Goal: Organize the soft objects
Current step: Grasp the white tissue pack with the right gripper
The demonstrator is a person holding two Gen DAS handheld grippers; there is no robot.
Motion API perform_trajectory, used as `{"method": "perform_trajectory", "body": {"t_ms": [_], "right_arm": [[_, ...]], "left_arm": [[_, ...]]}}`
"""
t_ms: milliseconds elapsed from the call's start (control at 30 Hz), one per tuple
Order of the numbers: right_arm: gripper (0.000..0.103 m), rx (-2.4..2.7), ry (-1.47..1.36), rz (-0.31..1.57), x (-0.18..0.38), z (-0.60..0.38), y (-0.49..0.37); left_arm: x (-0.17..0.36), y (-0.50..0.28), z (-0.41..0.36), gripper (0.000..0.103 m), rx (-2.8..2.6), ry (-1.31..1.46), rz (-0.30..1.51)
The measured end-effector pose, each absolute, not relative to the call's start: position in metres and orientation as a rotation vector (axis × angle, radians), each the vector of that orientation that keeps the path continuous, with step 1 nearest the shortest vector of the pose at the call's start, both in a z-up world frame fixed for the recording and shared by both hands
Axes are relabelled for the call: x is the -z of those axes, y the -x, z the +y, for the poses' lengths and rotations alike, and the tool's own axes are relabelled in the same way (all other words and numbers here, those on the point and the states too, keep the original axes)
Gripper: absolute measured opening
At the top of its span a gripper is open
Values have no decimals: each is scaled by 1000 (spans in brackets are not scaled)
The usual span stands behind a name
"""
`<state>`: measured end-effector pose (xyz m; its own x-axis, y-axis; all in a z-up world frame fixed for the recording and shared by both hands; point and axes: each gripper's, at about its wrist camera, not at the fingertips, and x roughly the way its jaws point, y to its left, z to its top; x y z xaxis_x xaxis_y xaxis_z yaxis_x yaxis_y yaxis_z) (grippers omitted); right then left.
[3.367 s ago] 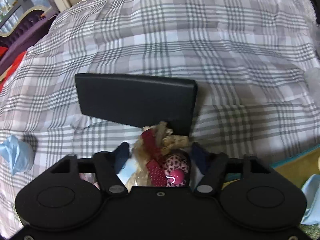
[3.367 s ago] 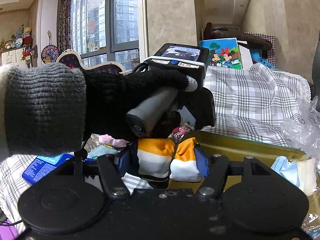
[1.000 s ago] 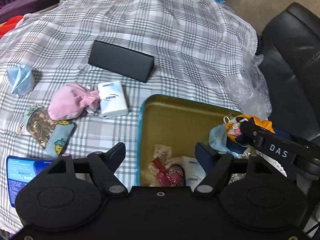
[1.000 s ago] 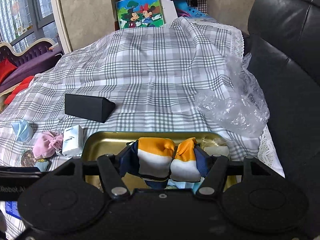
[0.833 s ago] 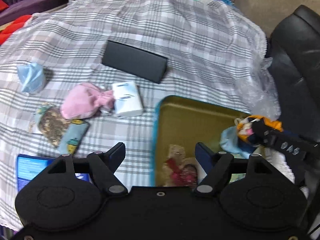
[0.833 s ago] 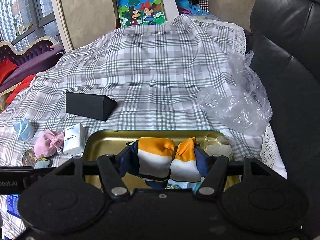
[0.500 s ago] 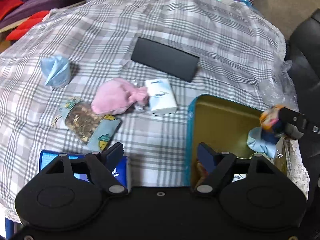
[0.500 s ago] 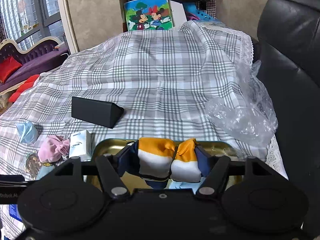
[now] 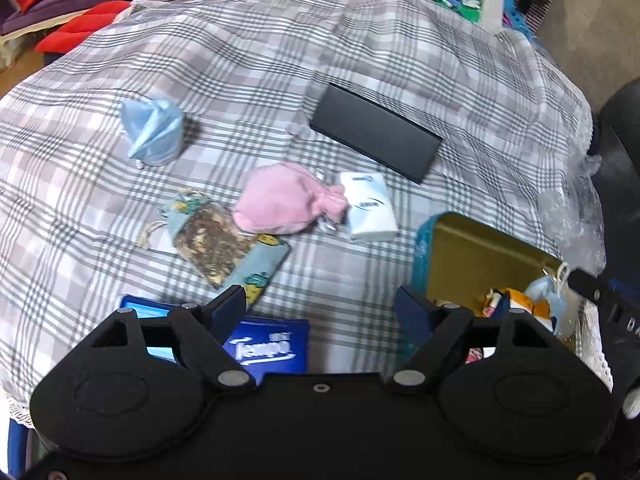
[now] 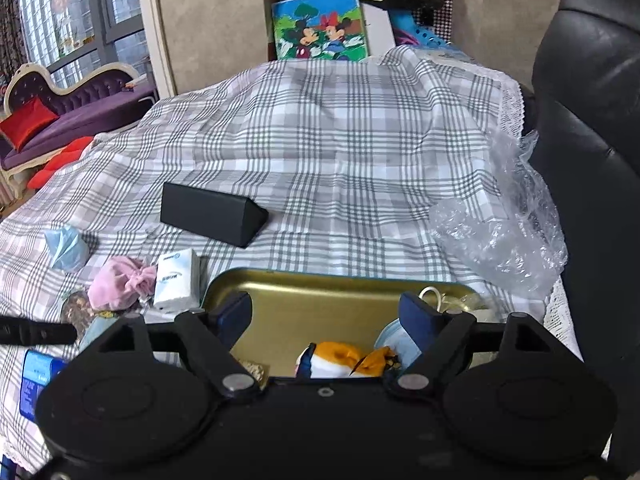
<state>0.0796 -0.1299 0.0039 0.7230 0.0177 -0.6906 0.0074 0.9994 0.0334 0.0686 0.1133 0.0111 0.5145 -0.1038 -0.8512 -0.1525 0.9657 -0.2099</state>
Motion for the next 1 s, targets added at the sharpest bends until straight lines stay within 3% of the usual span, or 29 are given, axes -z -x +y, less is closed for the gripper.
{"method": "perform_trajectory", "body": {"t_ms": [567, 1000], "right_arm": [[80, -141, 74, 812, 14, -58, -90], [80, -254, 179, 889, 31, 30, -154]], "left_arm": [[4, -57, 197, 78, -210, 390, 1023], [14, -55, 225, 78, -275, 461, 1024]]}}
